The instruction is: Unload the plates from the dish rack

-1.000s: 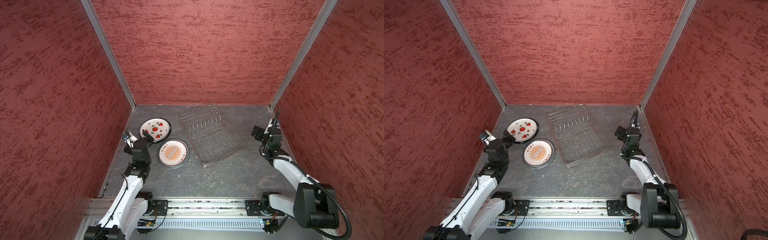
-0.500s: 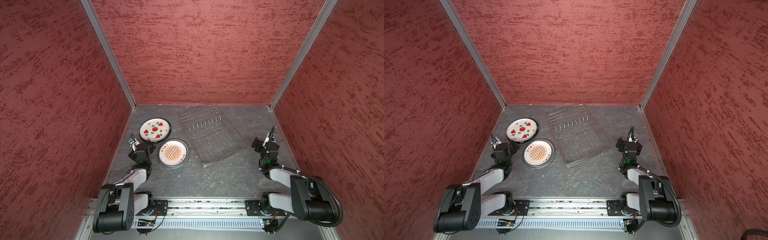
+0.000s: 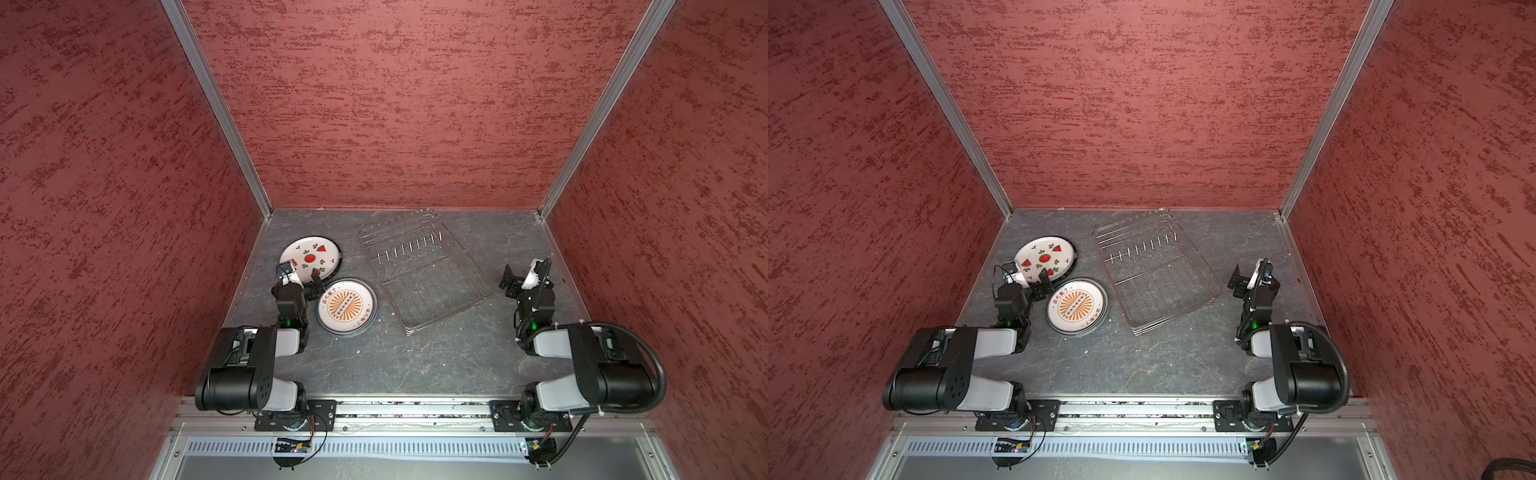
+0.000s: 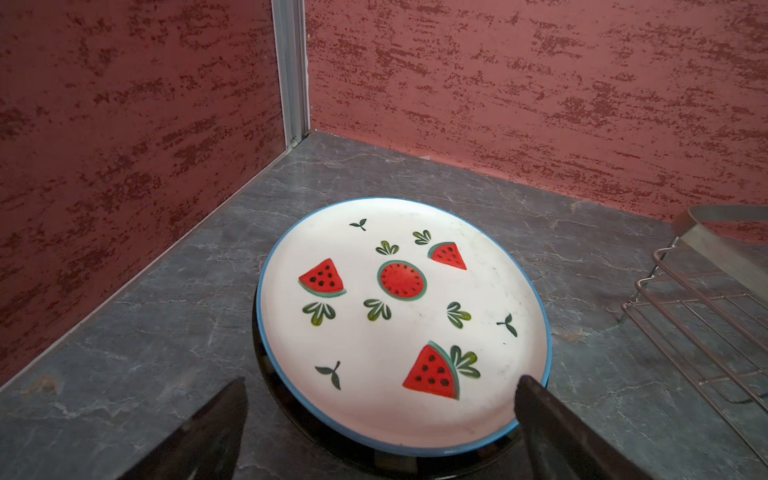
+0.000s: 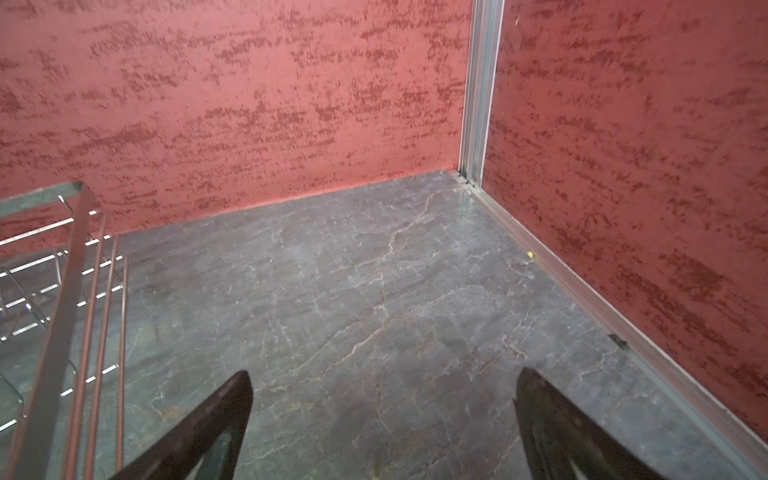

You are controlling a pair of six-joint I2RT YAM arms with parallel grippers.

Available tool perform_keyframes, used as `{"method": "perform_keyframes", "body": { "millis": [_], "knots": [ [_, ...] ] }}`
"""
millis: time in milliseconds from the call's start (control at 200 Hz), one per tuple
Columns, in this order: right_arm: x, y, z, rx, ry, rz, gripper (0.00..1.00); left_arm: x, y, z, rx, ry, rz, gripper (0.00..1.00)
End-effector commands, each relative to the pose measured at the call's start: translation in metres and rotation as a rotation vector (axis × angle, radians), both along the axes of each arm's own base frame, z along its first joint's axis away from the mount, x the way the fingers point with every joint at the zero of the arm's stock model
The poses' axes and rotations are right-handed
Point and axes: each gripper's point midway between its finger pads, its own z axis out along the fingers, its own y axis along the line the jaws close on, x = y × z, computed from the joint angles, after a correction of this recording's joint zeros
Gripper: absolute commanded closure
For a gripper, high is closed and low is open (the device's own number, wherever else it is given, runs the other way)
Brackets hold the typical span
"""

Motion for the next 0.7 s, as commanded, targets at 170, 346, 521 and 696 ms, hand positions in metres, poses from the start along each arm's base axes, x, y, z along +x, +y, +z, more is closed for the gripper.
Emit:
{"method": "perform_keyframes", "body": {
  "millis": [170,346,521,696],
  "knots": [
    [0.001,-0.008,0.018,-0.013,-0.083,-0.049,0.01,0.015,-0.020,0.011,0.052,-0.065,-0.121,0.01],
    [0.006,-0.003,0.016,-0.021,-0.063,-0.019,0.01,0.028,-0.017,0.005,0.065,0.004,-0.087,0.01],
    [0.006,-0.004,0.017,-0.021,-0.064,-0.019,0.01,0.029,-0.016,0.005,0.056,-0.005,-0.091,0.00],
    [0.006,-0.004,0.017,-0.022,-0.064,-0.020,0.01,0.028,-0.017,0.005,0.056,-0.003,-0.092,0.01]
  ]
}}
